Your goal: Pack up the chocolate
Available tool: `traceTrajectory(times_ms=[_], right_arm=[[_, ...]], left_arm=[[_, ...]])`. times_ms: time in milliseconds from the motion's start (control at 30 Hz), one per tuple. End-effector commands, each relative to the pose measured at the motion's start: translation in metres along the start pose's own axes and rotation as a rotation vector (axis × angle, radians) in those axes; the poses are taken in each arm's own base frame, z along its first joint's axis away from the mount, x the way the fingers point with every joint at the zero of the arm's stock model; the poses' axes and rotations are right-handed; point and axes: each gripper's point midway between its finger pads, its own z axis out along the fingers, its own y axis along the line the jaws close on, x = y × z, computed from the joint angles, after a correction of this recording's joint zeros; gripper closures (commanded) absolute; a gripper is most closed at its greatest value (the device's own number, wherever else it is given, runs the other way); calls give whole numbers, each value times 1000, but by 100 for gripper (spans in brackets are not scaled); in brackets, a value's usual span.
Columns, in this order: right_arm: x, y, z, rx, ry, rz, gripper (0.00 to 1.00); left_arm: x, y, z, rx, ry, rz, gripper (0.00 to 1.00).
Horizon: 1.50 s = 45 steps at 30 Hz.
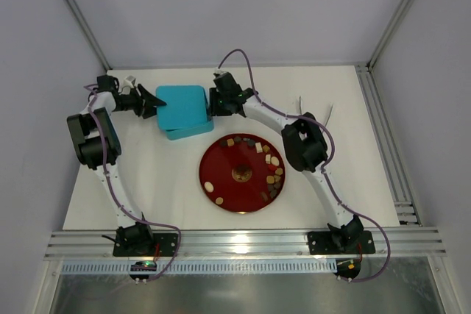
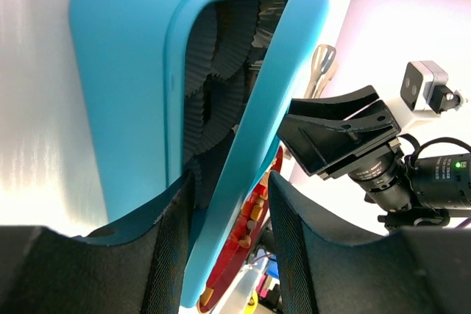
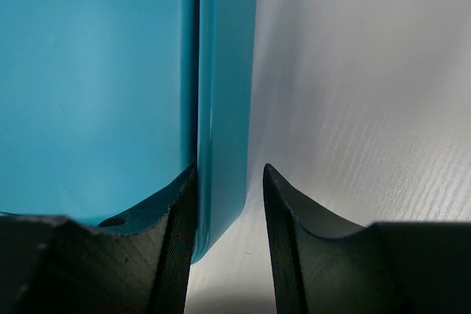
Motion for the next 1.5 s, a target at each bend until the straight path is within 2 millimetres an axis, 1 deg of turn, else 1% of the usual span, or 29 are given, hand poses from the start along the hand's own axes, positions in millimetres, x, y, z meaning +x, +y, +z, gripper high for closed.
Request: traceTrajectory(times_ms=[0, 67, 333, 467, 567, 600, 700, 800, 933, 1033, 1200, 1300, 1333, 1367, 1467], right_arm=[[-23, -11, -23, 52, -48, -1, 59], [-25, -12, -23, 51, -53, 1, 59], [-24, -8, -25, 31, -55, 9, 59], [-28, -4, -28, 13, -71, 14, 59], [-36, 0, -34, 0, -94, 17, 59], [-34, 7, -35, -34, -82, 15, 59], [-41, 12, -39, -53, -98, 17, 58], [-44, 13, -41, -54, -103, 22, 58], [-43, 10, -41, -50, -98, 31, 58], [-43, 9, -42, -52, -97, 36, 58], [-46, 12, -45, -68, -108, 35, 58], [-48, 15, -45, -79, -112, 36, 58], [-47, 15, -44, -84, -107, 38, 58], [-47, 16, -45, -88, -108, 38, 58], [-48, 17, -47, -92, -112, 38, 58]], left_arm=[[-5, 5, -16, -67, -50, 27, 55], [-5, 4, -16, -69, -51, 35, 55], [-1, 12, -16, -103, -44, 25, 57], [-1, 15, -19, -129, -47, 33, 58], [0, 21, -20, -165, -46, 33, 58], [0, 22, -21, -178, -48, 41, 58], [1, 24, -22, -200, -46, 44, 58], [1, 27, -24, -224, -46, 46, 58], [1, 31, -28, -283, -46, 63, 57], [1, 28, -29, -283, -48, 74, 56], [1, 22, -26, -269, -44, 83, 56], [3, 13, -18, -244, -34, 106, 55], [1, 11, -16, -245, -35, 115, 55], [4, 11, -11, -246, -23, 119, 56], [4, 11, -7, -254, -17, 128, 55]])
